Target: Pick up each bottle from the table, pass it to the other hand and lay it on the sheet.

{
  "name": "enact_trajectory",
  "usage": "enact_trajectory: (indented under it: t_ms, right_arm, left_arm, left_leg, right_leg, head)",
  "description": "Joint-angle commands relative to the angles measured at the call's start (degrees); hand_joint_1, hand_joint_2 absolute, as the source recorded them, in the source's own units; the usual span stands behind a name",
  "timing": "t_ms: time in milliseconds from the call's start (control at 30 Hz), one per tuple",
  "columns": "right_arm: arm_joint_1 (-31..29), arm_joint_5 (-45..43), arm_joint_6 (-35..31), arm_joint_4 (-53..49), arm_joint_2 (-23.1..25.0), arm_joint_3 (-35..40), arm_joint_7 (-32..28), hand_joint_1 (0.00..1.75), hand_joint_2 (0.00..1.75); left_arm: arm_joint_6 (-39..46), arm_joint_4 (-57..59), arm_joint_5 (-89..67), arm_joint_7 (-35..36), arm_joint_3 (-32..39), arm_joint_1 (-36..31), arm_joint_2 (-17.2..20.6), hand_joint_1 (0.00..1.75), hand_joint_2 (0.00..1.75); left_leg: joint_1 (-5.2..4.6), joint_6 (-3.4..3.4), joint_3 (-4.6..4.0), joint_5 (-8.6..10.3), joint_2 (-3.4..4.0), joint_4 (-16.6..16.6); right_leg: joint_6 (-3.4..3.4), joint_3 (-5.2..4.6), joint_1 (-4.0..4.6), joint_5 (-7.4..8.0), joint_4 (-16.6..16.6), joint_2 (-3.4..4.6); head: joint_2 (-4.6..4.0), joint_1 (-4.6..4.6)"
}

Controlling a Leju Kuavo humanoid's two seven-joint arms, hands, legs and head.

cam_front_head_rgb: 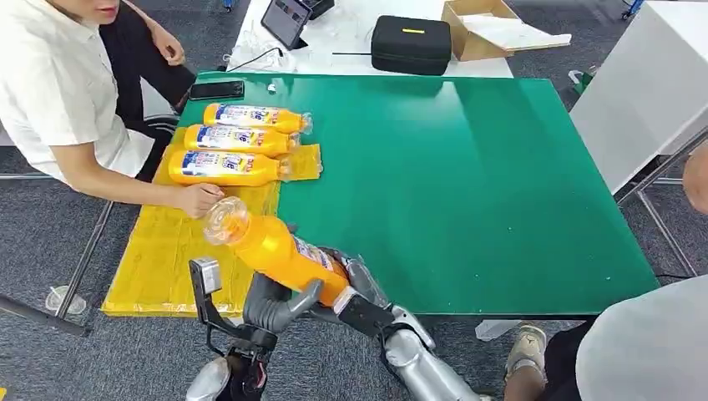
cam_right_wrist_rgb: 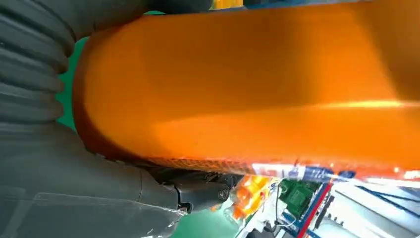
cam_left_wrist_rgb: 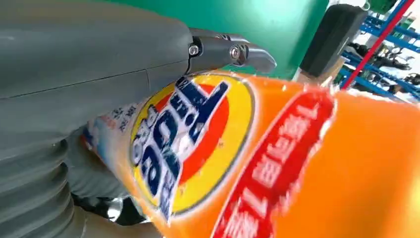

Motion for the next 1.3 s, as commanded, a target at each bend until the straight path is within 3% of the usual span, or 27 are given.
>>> enact_trajectory:
  t_ms: [33,133,200,467,500,533,567,600,700,833,867,933,1033,1233,1300]
  right_arm:
    - [-1.8,-0.2,0.6,6.0,1.1,6.2,-0.8,1.69,1.75]
    - [-1.8,-1.1,0.6,6.8,1.1,6.6,-0.6,1.59,1.75]
    - [-1.7,-1.2,0.5,6.9,1.1,6.7,-0.7,1.59,1.75]
    - [-1.7,-1.2,0.5,6.9,1.1,6.7,-0.7,1.59,1.75]
    - [-1.8,-1.4,0.6,7.0,1.1,6.7,-0.6,1.43,1.75]
    - [-1.6,-2.1,0.9,7.3,1.3,6.5,-0.3,1.15,1.75]
    - [-1.4,-2.7,1.3,7.5,1.4,6.6,-0.1,0.42,1.75]
    - [-1.0,-3.1,1.4,7.7,1.6,6.5,0.1,0.00,1.75]
    - [0.4,-4.0,0.4,7.9,2.1,6.1,0.3,0.00,1.75]
    - [3.1,-2.9,-5.1,7.0,2.2,6.7,-0.2,0.00,1.75]
    - [3.6,-2.1,-7.0,7.1,2.2,7.1,-0.6,0.00,0.00]
    - [4.6,3.8,-18.6,7.2,1.8,8.2,-1.2,0.00,0.00]
    - [7.2,4.3,-27.6,5.8,2.5,6.0,-2.4,0.00,0.00]
    - [9.2,1.2,-31.4,4.1,2.3,5.3,-4.0,0.00,0.00]
    - [9.6,-0.3,-31.6,3.1,1.4,6.1,-4.1,0.00,0.00]
  left_arm:
    - [0.5,0.6,1.5,-0.5,1.3,-3.8,-0.8,1.75,1.75]
    - [1.0,-0.5,1.6,-1.1,1.6,-3.7,-0.6,1.75,1.75]
    - [0.9,-0.7,1.6,-1.1,1.7,-3.7,-0.5,1.75,1.75]
    - [0.9,-0.7,1.6,-1.1,1.7,-3.7,-0.5,1.75,1.75]
    - [1.1,-0.9,1.6,-1.3,1.8,-3.5,-0.6,1.75,1.75]
    - [1.9,-1.3,1.5,-2.0,2.2,-3.4,-0.6,1.75,1.75]
    - [2.6,-1.7,1.3,-2.4,2.6,-3.3,-0.6,1.75,1.75]
    - [3.5,-2.1,1.2,-2.8,3.3,-3.3,-0.6,1.75,1.75]
    - [7.2,-3.2,-0.3,-3.8,5.4,-3.4,-0.6,1.75,1.75]
    - [22.4,-4.0,-14.5,-9.0,8.7,-4.3,-0.2,1.75,1.75]
    - [25.5,-3.6,-17.4,-9.9,9.5,-4.7,-0.1,1.75,1.75]
    - [32.2,-2.1,-21.8,-10.8,13.3,-5.8,0.0,1.75,1.75]
    - [32.4,-3.4,-15.8,-8.0,19.3,-5.7,-1.0,1.75,1.75]
    - [30.2,-5.0,-10.0,-5.8,20.8,-4.2,-0.7,1.75,1.75]
    - [41.3,1.1,-32.9,-7.5,18.8,-6.0,0.6,1.75,1.75]
  left_leg:
    - [-0.02,0.05,0.15,-0.03,-0.05,0.0]
    - [0.01,0.03,0.07,-0.02,-0.02,0.0]
    - [-0.03,0.08,0.34,-0.12,-0.01,0.0]
    - [0.00,0.03,0.13,-0.03,-0.06,0.0]
    - [-0.02,0.06,0.22,-0.06,-0.08,0.0]
    - [0.01,0.04,0.14,-0.04,-0.07,0.0]
    - [-0.01,0.04,0.12,-0.02,-0.08,0.0]
    - [-0.01,0.06,0.21,-0.06,-0.09,0.0]
    - [-0.03,0.08,0.38,-0.12,-0.07,0.0]
    - [0.01,0.03,0.11,-0.03,-0.06,0.0]
    - [0.00,0.05,0.24,-0.07,-0.05,0.0]
    - [-0.02,0.05,0.30,-0.06,-0.08,-0.1]
    - [-0.02,0.04,0.29,-0.07,0.04,-0.1]
    - [-0.01,0.06,0.16,-0.10,0.07,0.0]
    - [-0.06,0.10,0.37,-0.17,0.03,0.0]
  right_leg:
    - [-0.06,0.17,0.00,-0.07,0.0,-0.13]
    - [-0.05,0.09,0.03,-0.03,0.0,-0.08]
    - [-0.11,0.34,0.02,-0.15,0.0,-0.14]
    - [-0.06,0.12,0.03,-0.06,0.0,-0.12]
    - [-0.08,0.22,0.02,-0.10,0.0,-0.18]
    - [-0.06,0.13,0.03,-0.06,0.0,-0.14]
    - [-0.05,0.11,0.01,-0.06,0.0,-0.15]
    - [-0.08,0.21,0.03,-0.10,0.0,-0.18]
    - [-0.12,0.37,0.02,-0.17,0.0,-0.21]
    - [-0.06,0.11,0.03,-0.06,0.0,-0.13]
    - [-0.10,0.23,0.04,-0.11,0.0,-0.15]
    - [-0.11,0.28,0.02,-0.12,0.0,-0.19]
    - [-0.11,0.22,0.01,-0.09,0.0,-0.06]
    - [-0.07,0.12,0.01,-0.09,0.0,-0.02]
    - [-0.11,0.34,-0.01,-0.21,0.0,-0.12]
  head:
    - [0.00,0.00]
    - [0.00,-0.02]
    - [0.00,0.00]
    - [0.00,-0.02]
    - [0.00,0.00]
    - [0.02,-0.02]
    - [0.02,0.00]
    - [0.02,0.00]
    - [0.00,0.00]
    - [0.00,-0.02]
    - [0.02,0.04]
    - [0.00,0.00]
    - [0.00,0.00]
    - [0.02,0.00]
    - [0.00,0.00]
